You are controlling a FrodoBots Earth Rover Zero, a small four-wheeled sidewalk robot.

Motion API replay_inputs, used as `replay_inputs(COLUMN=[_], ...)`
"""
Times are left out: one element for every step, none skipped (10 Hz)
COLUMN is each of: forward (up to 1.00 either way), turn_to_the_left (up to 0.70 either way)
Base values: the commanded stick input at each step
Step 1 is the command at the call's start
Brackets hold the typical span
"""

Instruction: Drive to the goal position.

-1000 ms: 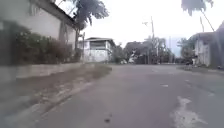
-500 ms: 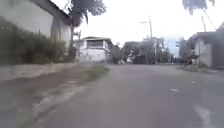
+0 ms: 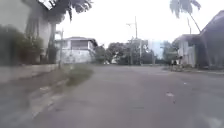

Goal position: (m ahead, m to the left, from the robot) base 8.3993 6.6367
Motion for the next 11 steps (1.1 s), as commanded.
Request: replay_inputs(forward=[1.00,1.00,1.00,1.00,1.00,1.00,1.00,1.00,1.00,1.00,1.00], turn_to_the_left=[0.00,0.00,0.00,0.00,0.00,0.00,0.00,0.00,0.00,0.00,0.00])
